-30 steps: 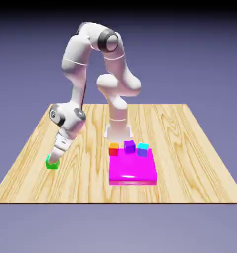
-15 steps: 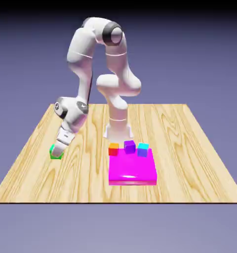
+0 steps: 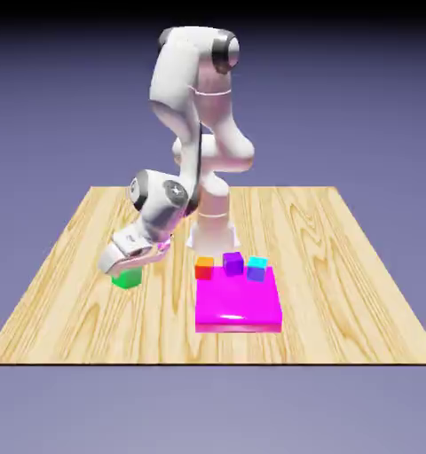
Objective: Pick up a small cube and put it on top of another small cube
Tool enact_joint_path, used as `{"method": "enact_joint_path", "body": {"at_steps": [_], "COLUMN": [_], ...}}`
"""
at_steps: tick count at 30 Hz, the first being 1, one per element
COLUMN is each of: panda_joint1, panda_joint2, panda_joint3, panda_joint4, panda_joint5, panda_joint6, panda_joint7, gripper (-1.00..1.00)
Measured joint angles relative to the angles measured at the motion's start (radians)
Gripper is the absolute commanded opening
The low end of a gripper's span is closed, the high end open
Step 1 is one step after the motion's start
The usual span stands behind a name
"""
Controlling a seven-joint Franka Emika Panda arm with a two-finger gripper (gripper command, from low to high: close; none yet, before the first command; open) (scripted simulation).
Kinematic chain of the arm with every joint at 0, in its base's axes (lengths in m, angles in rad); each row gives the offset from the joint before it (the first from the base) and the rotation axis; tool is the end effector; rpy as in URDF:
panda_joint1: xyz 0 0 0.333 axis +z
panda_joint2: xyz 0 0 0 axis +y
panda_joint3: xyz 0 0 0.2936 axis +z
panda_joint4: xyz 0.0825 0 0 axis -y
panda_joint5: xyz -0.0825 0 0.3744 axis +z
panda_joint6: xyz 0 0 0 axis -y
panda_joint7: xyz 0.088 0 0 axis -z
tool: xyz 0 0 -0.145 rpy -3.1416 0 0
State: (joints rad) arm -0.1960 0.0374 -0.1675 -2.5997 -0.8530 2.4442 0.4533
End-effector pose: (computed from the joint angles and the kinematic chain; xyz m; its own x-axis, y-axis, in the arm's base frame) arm 0.3788 -0.1657 0.1808 0.9835 -0.1277 -0.1278 -0.0529 -0.8799 0.4722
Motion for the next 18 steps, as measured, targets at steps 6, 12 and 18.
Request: {"method": "enact_joint_path", "body": {"at_steps": [6,12,18], "panda_joint1": [0.047,0.078,0.11], "panda_joint2": [-0.05,-0.099,-0.149], "panda_joint3": [0.106,0.216,0.324], "panda_joint4": [0.004,0.007,0.011], "panda_joint5": [0.262,0.523,0.784], "panda_joint6": [-0.129,-0.258,-0.388], "panda_joint7": [0.134,0.268,0.402], "gripper": [-1.0,-1.0,-1.0]}}
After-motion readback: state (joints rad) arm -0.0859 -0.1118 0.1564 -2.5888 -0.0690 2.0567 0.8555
